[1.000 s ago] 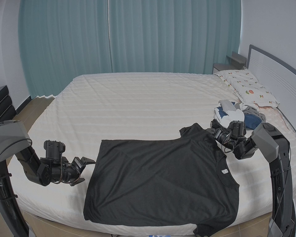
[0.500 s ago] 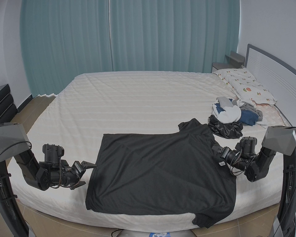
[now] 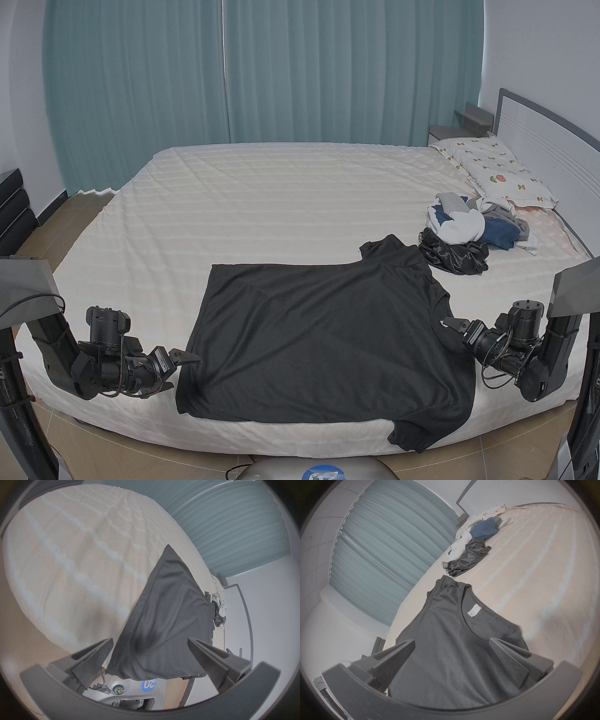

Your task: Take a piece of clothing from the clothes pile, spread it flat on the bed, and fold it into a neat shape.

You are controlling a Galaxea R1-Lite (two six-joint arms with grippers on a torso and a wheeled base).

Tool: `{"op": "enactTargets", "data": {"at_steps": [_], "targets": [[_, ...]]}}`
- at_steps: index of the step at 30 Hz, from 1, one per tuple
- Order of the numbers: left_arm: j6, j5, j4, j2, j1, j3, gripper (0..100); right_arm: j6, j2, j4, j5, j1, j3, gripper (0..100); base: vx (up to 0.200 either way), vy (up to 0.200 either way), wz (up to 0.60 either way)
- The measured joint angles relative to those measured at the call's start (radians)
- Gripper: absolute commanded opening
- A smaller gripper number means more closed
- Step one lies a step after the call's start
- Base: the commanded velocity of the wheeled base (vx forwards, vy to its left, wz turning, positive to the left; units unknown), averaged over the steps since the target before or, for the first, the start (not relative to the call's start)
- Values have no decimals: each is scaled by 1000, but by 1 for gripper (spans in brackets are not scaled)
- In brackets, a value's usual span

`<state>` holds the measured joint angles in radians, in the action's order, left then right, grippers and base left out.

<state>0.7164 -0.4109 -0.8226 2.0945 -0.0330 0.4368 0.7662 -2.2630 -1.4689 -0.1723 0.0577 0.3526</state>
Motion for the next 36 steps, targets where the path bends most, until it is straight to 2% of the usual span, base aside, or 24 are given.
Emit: {"op": "enactTargets", "data": {"at_steps": [7,19,31,36], "targets": [[36,7,-3,0,-26,3,100,1,8,0,0,1,-20,100,0,-200,0],[24,25,-4,-16,-17,6,100,1,6,0,1,1,-29,100,0,0,0],[-226,73,65,-23,35,-28,100,1,3,0,0,3,-35,100,0,0,0],[-272,94,72,-7,28,-49,100,1,1,0,1,5,-42,100,0,0,0]]}}
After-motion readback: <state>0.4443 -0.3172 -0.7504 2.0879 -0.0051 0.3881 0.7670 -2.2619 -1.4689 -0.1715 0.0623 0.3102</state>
